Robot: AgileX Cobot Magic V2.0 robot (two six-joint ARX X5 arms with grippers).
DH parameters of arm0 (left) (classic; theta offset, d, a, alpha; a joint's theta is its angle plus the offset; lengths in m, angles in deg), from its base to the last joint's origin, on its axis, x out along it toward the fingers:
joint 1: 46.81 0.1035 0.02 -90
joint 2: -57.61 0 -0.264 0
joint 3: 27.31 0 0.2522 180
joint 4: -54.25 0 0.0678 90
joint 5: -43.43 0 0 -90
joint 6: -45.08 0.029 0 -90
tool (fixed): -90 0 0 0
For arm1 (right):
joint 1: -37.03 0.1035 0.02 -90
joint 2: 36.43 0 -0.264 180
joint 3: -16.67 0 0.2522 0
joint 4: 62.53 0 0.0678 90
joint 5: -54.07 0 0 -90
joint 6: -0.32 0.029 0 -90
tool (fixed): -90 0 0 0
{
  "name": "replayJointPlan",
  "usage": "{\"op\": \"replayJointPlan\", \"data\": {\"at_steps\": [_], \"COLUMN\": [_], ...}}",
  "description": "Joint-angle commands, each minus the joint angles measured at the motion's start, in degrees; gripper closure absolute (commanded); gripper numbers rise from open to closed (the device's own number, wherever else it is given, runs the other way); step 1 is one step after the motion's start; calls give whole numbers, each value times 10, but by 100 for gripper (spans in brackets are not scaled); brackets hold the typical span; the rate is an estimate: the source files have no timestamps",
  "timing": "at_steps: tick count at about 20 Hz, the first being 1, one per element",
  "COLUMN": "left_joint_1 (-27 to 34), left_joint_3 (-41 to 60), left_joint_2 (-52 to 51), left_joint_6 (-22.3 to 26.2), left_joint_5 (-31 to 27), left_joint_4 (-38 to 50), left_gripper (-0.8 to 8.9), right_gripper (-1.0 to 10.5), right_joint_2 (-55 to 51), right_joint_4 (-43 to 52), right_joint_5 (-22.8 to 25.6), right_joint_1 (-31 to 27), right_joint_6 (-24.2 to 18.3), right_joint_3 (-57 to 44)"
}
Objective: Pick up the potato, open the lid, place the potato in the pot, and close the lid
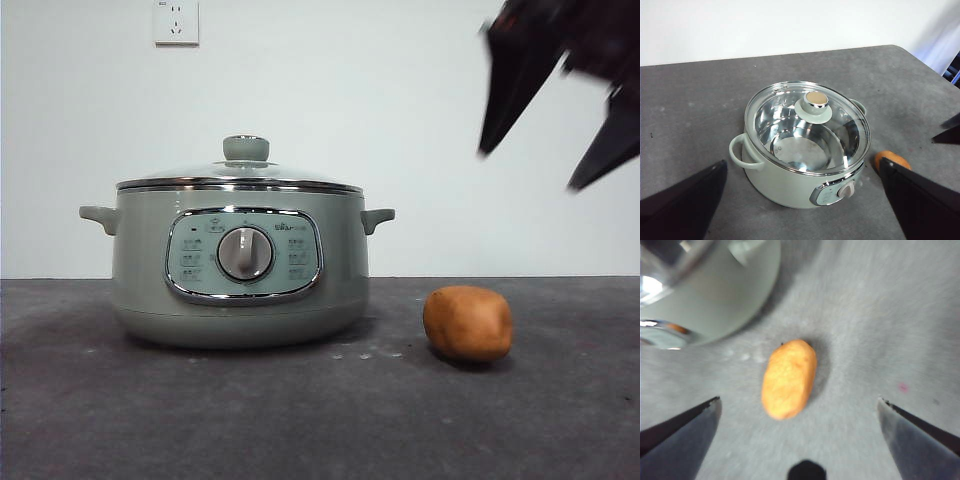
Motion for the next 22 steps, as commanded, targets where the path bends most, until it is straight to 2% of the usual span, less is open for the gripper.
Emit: {"op": "replayJointPlan", "data": {"at_steps": [1, 10, 12, 14, 16, 17, 22], "left_joint_1": [-2, -2, -2, -2, -2, -2, -3], "left_joint_3": [-2, -2, -2, -2, -2, -2, -2], "left_joint_2": [-1, 1, 3, 6, 8, 10, 23], "left_joint_6": [5, 5, 5, 5, 5, 5, 5], "left_joint_5": [0, 0, 0, 0, 0, 0, 1], "left_joint_4": [1, 1, 1, 1, 0, 0, -1], "left_gripper": [153, 153, 153, 153, 153, 153, 153], "right_gripper": [256, 264, 414, 623, 924, 959, 958], "right_joint_2": [57, 195, 209, 216, 216, 216, 215], "right_joint_4": [26, 79, 79, 78, 79, 79, 81], "right_joint_5": [14, 69, 92, 95, 94, 86, 83], "right_joint_1": [26, 93, 100, 103, 103, 102, 102], "right_joint_6": [14, 49, 59, 61, 59, 57, 53], "right_joint_3": [0, 0, 0, 0, 0, 0, 0]}}
